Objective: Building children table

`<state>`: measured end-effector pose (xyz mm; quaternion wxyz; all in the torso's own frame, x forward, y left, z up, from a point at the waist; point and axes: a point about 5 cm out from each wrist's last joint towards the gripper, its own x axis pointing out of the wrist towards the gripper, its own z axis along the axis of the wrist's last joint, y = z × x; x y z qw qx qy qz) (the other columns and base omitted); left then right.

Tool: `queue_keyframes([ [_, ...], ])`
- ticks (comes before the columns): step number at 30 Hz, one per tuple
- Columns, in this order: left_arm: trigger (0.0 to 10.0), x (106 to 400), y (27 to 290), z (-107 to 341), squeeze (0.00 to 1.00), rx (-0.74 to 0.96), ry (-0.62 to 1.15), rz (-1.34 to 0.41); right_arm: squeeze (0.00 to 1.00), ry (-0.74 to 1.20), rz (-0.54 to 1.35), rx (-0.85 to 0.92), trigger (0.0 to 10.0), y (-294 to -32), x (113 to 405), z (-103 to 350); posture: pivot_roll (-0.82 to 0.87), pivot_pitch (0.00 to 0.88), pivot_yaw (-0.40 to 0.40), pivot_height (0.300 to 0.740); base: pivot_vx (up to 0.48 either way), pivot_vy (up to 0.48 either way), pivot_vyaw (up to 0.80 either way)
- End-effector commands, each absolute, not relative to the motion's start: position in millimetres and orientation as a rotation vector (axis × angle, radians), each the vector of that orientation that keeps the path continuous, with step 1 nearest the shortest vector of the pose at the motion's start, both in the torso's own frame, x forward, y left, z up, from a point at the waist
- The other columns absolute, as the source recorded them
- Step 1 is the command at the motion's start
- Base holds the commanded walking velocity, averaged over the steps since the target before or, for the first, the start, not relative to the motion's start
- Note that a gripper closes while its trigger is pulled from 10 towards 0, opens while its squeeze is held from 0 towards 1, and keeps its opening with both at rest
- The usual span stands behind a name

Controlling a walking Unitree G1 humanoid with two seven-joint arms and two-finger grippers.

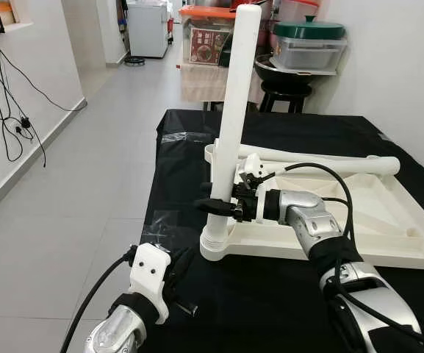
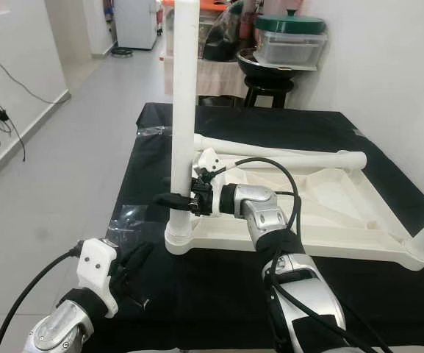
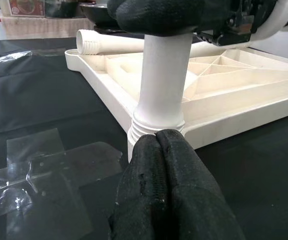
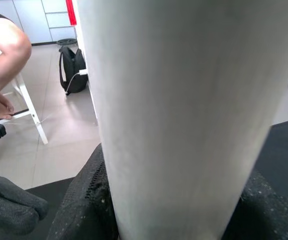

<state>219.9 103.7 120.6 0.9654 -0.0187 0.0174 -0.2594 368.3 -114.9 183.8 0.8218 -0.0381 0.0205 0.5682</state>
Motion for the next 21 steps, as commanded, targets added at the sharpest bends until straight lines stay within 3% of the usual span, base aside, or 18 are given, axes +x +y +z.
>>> queue_keyframes([
  [1, 10.0, 218, 102, 121, 0.0, -0.044, 0.041, -0.522, 0.0, 0.041, 1.173, -0.052, 0.0, -130, 365, 176, 0.07, 0.0, -0.084, 0.74, 0.0, 0.0, 0.0],
  [6, 10.0, 216, 103, 121, 0.0, -0.048, 0.042, -0.525, 0.0, 0.066, 0.988, -0.045, 0.0, -139, 363, 162, 0.05, 0.0, -0.083, 0.74, 0.0, 0.0, 0.0],
  [7, 10.0, 215, 104, 121, 0.0, -0.049, 0.042, -0.526, 0.0, 0.09, 0.807, -0.052, 0.0, -140, 366, 154, 0.05, 0.0, -0.083, 0.74, 0.0, 0.0, 0.0],
  [8, 10.0, 215, 105, 122, 0.0, -0.048, 0.043, -0.527, 0.0, 0.116, 0.468, -0.038, 0.0, -146, 370, 145, 0.05, 0.0, -0.083, 0.74, 0.0, 0.0, 0.0],
  [9, 10.0, 215, 105, 122, 0.0, -0.048, 0.043, -0.527, 0.0, 0.116, 0.468, -0.038, 0.0, -146, 370, 145, 0.05, 0.0, -0.083, 0.74, 0.0, 0.0, 0.0],
  [11, 10.0, 214, 107, 122, 0.0, -0.05, 0.044, -0.527, 0.0, 0.255, 0.306, 0.15, 0.0, -118, 333, 112, 0.04, 0.002, -0.076, 0.74, 0.0, 0.0, 0.0],
  [12, 10.0, 214, 107, 122, 0.0, -0.05, 0.044, -0.527, 0.0, 0.255, 0.306, 0.15, 0.0, -118, 333, 112, 0.04, 0.002, -0.076, 0.74, 0.0, 0.0, 0.0],
  [14, 10.0, 215, 109, 121, 0.0, -0.048, 0.047, -0.528, 0.0, 0.179, 0.432, 0.098, 0.0, -94, 323, 120, 0.04, 0.0, -0.06, 0.74, 0.0, 0.0, 0.0],
  [19, 10.0, 217, 109, 120, 0.0, -0.049, 0.052, -0.531, 0.0, 0.164, 0.337, 0.104, 0.0, -108, 339, 121, 0.05, 0.0, -0.069, 0.74, 0.0, 0.0, 0.0],
  [20, 10.0, 217, 110, 120, 0.0, -0.046, 0.05, -0.524, 0.0, 0.168, 0.338, 0.089, 10.0, -107, 339, 122, 0.05, 0.0, -0.062, 0.74, 0.0, 0.0, 0.0],
  [21, 10.0, 217, 110, 120, 0.0, -0.043, 0.047, -0.515, 0.04, 0.158, 0.382, 0.076, 10.0, -102, 337, 127, 0.05, 0.0, -0.062, 0.74, 0.0, 0.0, 0.0],
])
